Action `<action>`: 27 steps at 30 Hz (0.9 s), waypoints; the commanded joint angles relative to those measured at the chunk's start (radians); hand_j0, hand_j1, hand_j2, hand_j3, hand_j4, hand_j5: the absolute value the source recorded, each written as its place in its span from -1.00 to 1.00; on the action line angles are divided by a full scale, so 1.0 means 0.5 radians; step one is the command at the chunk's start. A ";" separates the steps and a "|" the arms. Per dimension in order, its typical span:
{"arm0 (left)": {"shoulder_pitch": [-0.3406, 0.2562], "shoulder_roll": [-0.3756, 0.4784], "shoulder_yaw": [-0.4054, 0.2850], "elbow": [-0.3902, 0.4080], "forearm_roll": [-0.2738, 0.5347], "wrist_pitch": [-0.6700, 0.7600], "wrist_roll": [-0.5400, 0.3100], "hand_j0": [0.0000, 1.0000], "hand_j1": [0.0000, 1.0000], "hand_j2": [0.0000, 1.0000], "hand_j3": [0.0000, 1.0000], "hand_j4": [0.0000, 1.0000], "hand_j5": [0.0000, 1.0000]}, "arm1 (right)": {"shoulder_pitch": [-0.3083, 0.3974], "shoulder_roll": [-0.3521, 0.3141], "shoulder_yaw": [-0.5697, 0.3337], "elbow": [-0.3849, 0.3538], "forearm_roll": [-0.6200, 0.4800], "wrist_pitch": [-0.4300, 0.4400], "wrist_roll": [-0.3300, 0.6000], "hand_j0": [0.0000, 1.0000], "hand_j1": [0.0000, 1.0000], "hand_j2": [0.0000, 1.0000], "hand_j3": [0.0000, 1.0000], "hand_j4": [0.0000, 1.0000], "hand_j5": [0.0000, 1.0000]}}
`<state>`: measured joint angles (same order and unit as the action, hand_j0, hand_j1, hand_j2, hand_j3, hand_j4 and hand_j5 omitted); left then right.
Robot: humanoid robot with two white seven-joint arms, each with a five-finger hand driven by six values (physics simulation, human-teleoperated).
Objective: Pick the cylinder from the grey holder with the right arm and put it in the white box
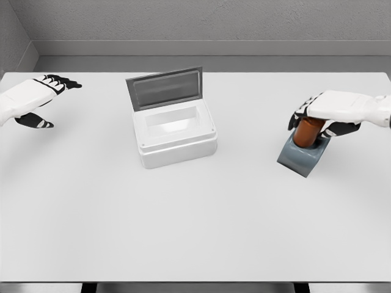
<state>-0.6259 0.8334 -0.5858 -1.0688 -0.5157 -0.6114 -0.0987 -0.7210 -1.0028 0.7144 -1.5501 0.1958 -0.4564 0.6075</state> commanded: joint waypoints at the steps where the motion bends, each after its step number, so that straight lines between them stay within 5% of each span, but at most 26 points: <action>1: 0.000 0.002 0.003 0.002 0.013 0.001 0.001 1.00 1.00 1.00 1.00 1.00 1.00 | -0.003 -0.004 0.004 -0.001 0.001 -0.026 0.007 -0.04 -0.04 -0.04 -0.04 -0.04 -0.04; 17: 0.000 0.002 0.000 0.002 0.013 0.001 0.001 1.00 1.00 1.00 1.00 1.00 1.00 | -0.098 0.005 -0.018 0.002 0.004 -0.020 0.007 -0.07 -0.07 -0.07 -0.07 -0.07 -0.07; 27: 0.000 0.002 0.003 0.002 0.013 0.001 0.001 1.00 1.00 1.00 1.00 1.00 1.00 | -0.129 0.125 -0.018 -0.001 0.004 -0.017 0.007 -0.22 -0.22 -0.22 -0.22 -0.22 -0.22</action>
<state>-0.6259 0.8339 -0.5861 -1.0677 -0.5156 -0.6114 -0.0987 -0.7869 -0.9521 0.7063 -1.5499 0.2021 -0.4664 0.6115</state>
